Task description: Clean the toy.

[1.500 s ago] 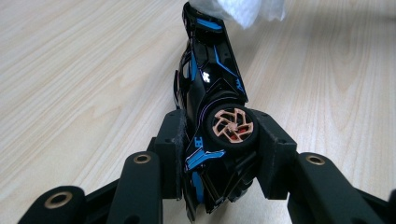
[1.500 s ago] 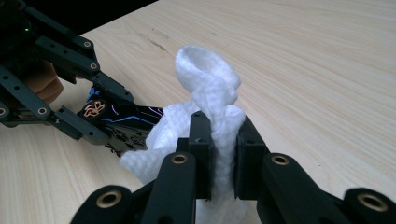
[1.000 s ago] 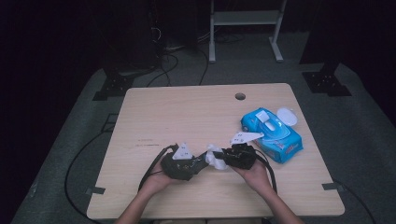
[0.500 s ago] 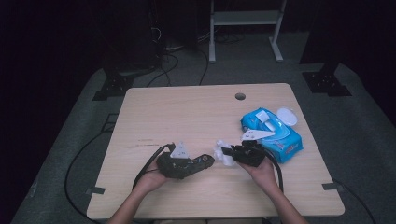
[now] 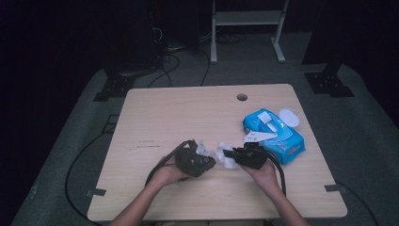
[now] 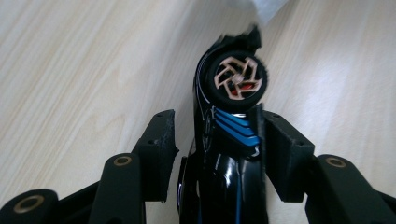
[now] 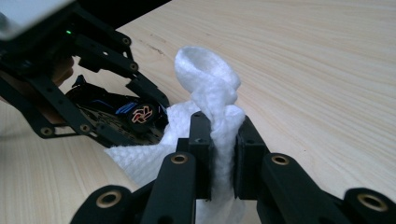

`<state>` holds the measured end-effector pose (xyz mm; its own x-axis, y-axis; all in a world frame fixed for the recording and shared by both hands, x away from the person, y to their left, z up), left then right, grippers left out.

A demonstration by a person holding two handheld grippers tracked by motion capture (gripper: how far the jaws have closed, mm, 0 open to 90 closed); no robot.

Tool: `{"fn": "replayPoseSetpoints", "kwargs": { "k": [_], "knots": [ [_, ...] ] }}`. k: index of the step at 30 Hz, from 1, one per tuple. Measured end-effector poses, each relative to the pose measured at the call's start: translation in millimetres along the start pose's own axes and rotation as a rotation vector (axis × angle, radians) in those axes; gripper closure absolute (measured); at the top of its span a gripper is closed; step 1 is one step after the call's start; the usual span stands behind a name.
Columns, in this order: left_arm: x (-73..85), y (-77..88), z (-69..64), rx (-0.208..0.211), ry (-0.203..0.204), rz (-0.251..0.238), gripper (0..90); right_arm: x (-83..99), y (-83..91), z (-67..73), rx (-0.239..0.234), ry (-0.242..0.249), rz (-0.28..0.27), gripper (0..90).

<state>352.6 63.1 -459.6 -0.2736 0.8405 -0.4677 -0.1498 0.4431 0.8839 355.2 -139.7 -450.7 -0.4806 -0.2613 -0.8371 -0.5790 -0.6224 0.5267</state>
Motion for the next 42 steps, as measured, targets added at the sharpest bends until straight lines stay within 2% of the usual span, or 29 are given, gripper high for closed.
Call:
{"fn": "replayPoseSetpoints", "kwargs": {
  "k": [2, 4, 7, 9, 12, 14, 16, 18, 21, 25, 27, 29, 32, 33, 36, 38, 42],
  "knots": [
    [0.7, -1.8, -1.1, -0.004, -0.024, 0.014, 55.3, 0.1, -0.9, 1.1, -0.006, 0.000, 0.000, 79.6],
    [0.3, 0.8, -0.3, 0.016, -0.022, -0.011, 57.5, -0.2, -0.5, 2.1, -0.012, 0.003, -0.003, 79.6],
    [2.0, 1.9, -1.1, -0.001, -0.037, -0.026, 58.4, -0.4, -0.3, 2.5, -0.033, -0.007, -0.004, 79.6],
    [3.6, 3.2, -2.6, -0.010, -0.044, -0.053, 58.5, -1.2, 0.0, 4.7, -0.065, -0.019, -0.004, 79.6],
    [4.7, 7.5, -4.9, -0.004, -0.061, -0.097, 58.6, -5.8, 2.9, 14.3, -0.116, -0.020, -0.024, 79.6],
    [2.9, 12.1, -7.2, -0.004, -0.071, -0.126, 58.6, -12.0, 4.9, 27.0, -0.148, 0.005, -0.048, 79.6],
    [0.2, 17.9, -9.7, -0.013, -0.083, -0.163, 58.7, -15.8, 5.6, 33.1, -0.161, 0.018, -0.059, 79.6],
    [-1.1, 23.3, -10.9, -0.034, -0.092, -0.188, 58.7, -19.6, 8.2, 33.2, -0.152, 0.025, -0.077, 79.6],
    [-1.0, 29.9, -11.3, -0.025, -0.085, -0.234, 58.8, -19.0, 12.3, 24.3, -0.125, 0.006, -0.082, 79.6],
    [-2.6, 29.9, -14.5, -0.024, -0.103, -0.237, 58.8, -13.7, 12.9, 13.3, -0.114, -0.029, -0.062, 79.7],
    [-3.9, 27.6, -16.3, -0.029, -0.116, -0.232, 58.8, -17.5, 15.9, 16.3, -0.134, -0.025, -0.078, 79.7],
    [-5.3, 26.6, -17.3, -0.027, -0.123, -0.248, 58.8, -23.8, 20.2, 24.1, -0.167, -0.011, -0.104, 79.7],
    [-6.1, 28.8, -17.0, -0.034, -0.120, -0.275, 58.8, -27.0, 22.9, 30.5, -0.159, 0.028, -0.110, 79.7],
    [-5.6, 29.8, -16.9, -0.033, -0.117, -0.277, 58.8, -26.1, 22.7, 28.2, -0.160, 0.017, -0.110, 79.7],
    [-3.4, 32.7, -15.8, -0.033, -0.111, -0.292, 58.8, -19.0, 20.4, 14.8, -0.127, -0.016, -0.082, 79.7],
    [-2.6, 34.1, -15.1, -0.028, -0.109, -0.298, 58.8, -12.7, 16.9, 7.4, -0.105, -0.027, -0.048, 79.7],
    [-3.3, 32.5, -16.0, -0.019, -0.113, -0.297, 58.8, -14.0, 15.0, 10.2, -0.112, -0.024, -0.047, 79.7]
  ]
}}
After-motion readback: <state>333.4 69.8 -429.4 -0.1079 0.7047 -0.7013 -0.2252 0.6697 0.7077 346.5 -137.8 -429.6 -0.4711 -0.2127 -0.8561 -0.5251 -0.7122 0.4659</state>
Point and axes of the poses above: each handheld gripper's, and its own axes: y roughly backward along the jaws, x roughly out of its underside, z roughly to its left, the point moved 3 cm from there along -y, roughly forward along the jaws, and after that the axes turned 10 degrees about x, right-handed, at the moved point
